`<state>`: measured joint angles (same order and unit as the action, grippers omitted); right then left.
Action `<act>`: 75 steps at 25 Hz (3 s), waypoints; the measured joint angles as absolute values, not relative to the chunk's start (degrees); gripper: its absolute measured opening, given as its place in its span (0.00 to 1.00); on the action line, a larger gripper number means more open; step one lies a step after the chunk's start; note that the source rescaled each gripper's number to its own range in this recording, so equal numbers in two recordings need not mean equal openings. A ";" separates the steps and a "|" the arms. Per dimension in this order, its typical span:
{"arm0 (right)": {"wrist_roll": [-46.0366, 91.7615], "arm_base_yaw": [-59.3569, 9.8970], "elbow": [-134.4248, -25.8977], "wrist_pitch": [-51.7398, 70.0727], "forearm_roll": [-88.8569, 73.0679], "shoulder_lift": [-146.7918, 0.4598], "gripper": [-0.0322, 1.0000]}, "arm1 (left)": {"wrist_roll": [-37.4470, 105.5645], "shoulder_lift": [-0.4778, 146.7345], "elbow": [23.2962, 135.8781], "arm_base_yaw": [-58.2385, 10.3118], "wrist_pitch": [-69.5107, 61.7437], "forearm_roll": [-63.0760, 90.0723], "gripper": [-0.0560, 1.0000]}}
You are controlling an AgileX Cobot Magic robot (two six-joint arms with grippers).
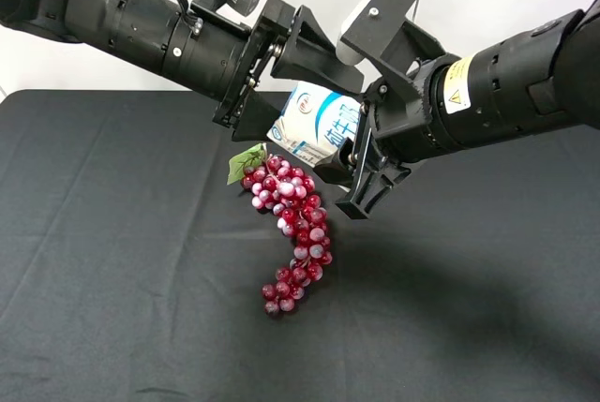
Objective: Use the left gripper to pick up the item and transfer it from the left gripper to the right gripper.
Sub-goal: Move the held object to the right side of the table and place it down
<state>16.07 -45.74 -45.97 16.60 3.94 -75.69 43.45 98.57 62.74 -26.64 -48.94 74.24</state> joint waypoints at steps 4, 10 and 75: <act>16.07 -45.74 -45.97 16.60 3.94 -75.69 0.06 | 43.45 97.40 62.74 -25.86 -49.75 73.28 1.00; 16.07 -45.74 -45.97 16.60 3.94 -75.69 0.06 | 41.68 94.25 62.74 -19.82 -54.68 72.04 1.00; 15.43 -45.74 -45.97 16.60 0.49 -75.69 0.03 | 0.74 1.08 29.10 -6.00 -62.57 -3.58 1.00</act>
<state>15.43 -45.74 -45.97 16.60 0.49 -75.69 0.74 1.08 29.10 -6.00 -62.57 -3.58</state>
